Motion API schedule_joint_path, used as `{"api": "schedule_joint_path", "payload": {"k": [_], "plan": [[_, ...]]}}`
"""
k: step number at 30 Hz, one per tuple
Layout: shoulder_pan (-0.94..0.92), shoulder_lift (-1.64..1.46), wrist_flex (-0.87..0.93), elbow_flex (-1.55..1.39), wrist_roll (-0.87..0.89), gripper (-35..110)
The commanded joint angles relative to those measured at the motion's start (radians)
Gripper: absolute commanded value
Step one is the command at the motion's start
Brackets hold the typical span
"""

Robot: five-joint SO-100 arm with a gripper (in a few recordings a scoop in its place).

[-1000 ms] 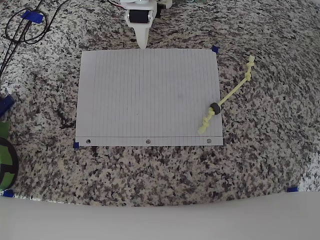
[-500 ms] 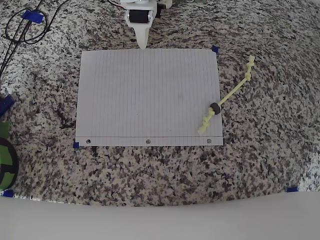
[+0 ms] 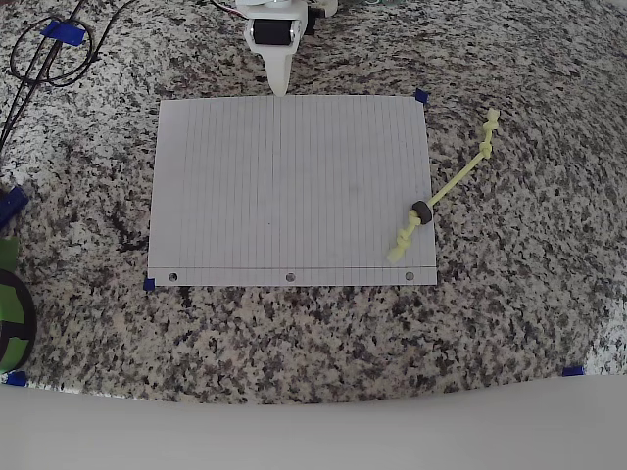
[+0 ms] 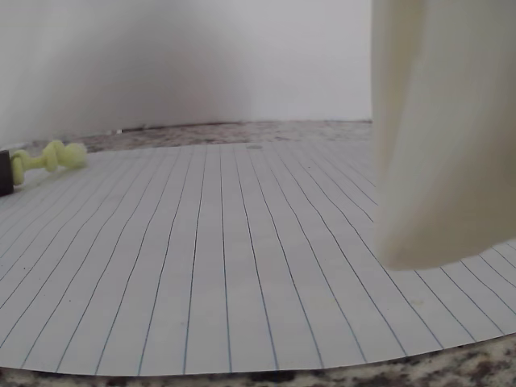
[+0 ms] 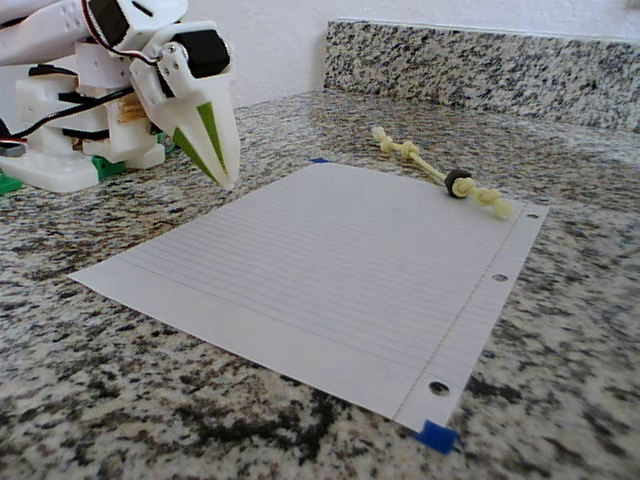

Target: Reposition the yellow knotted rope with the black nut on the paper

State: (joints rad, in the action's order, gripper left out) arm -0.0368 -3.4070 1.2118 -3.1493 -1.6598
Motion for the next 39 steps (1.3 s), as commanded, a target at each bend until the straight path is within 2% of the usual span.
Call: {"api": "schedule_joint_path", "payload": {"k": [1, 35, 39], "plan": [[0.003, -0.003, -0.003, -0.003, -0.006, 0], [0.012, 0.002, 0.000, 0.011, 0.000, 0], [-0.009, 0.043, -0.098, 0.066, 0.003, 0]]}}
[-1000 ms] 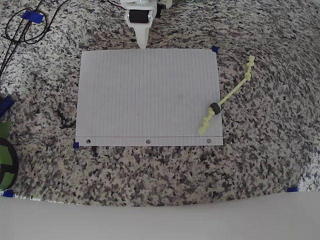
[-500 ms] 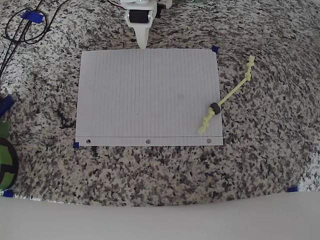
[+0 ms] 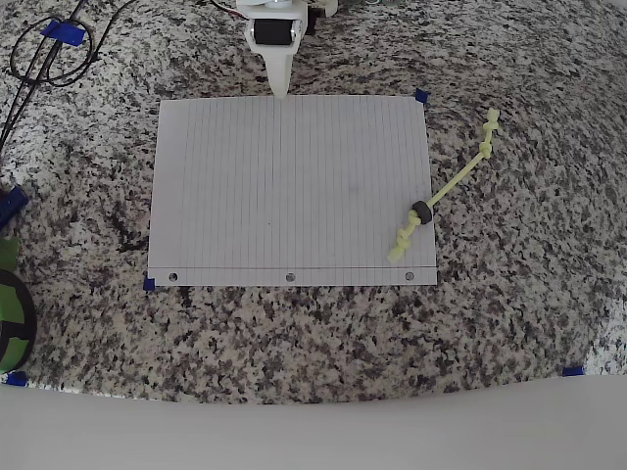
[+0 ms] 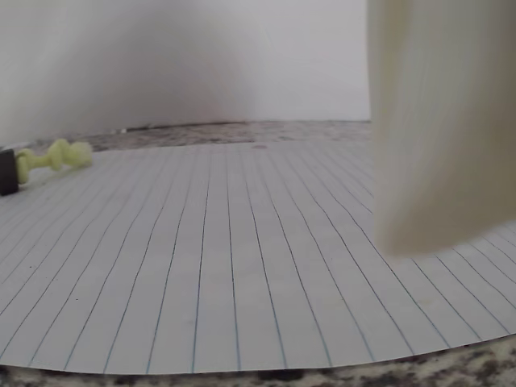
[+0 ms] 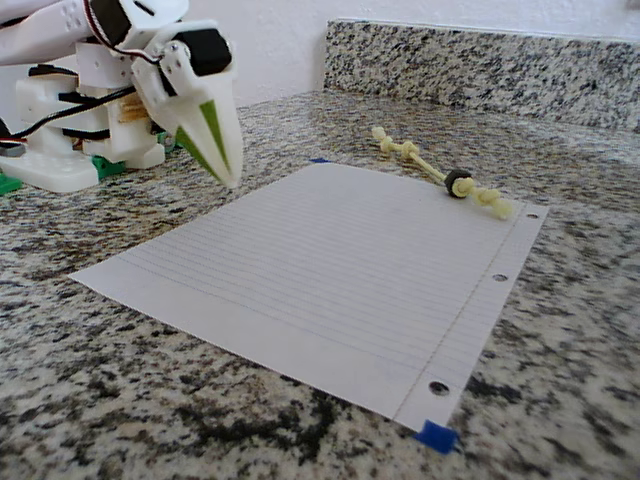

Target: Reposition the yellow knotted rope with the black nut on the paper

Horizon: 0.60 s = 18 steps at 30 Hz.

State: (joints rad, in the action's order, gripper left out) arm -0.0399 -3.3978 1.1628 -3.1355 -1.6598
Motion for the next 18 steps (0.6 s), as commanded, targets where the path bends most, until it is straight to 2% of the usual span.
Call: {"api": "schedule_joint_path", "payload": {"k": [1, 7, 18], "plan": [[-0.006, 0.054, -0.071, 0.069, 0.002, 0], [0.000, 0.244, -0.178, 0.224, 0.003, 0], [0.077, 0.853, -0.179, 0.663, 0.005, 0]]}}
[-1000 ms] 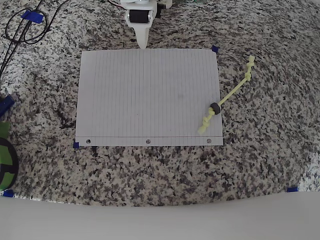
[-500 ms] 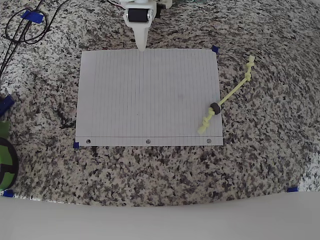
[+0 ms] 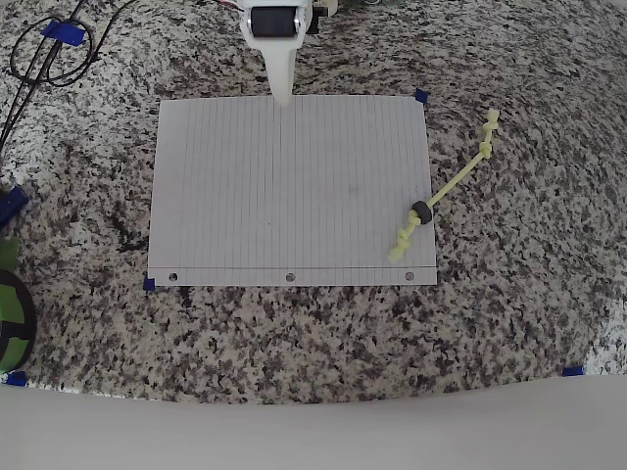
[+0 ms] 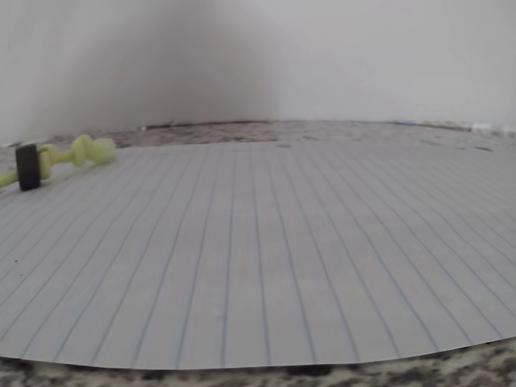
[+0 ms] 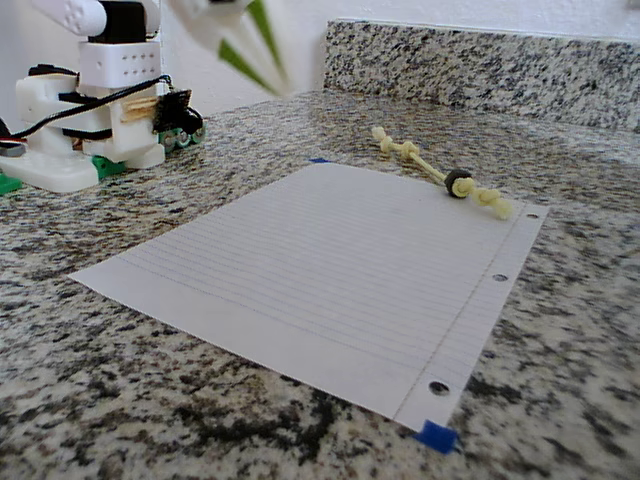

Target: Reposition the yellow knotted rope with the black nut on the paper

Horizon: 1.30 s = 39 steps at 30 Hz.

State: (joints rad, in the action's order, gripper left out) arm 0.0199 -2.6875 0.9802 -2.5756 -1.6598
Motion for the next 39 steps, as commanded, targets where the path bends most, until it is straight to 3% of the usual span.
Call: {"api": "schedule_joint_path", "payload": {"k": [1, 7, 10, 16, 19, 26, 32, 39], "plan": [[0.017, 0.195, -0.002, 0.135, 0.005, 1], [0.018, 0.454, -0.014, 0.291, 0.020, 14], [0.041, 0.565, -0.023, 0.348, 0.123, 20], [0.071, 0.749, -0.126, 0.420, 0.385, 20], [0.080, 0.811, -0.138, 0.436, 0.669, 19], [0.129, 0.951, -0.153, 0.557, 0.785, 19], [0.178, 1.054, -0.212, 0.617, 1.012, 19], [0.216, 1.101, -0.285, 0.689, 1.068, 19]]}}
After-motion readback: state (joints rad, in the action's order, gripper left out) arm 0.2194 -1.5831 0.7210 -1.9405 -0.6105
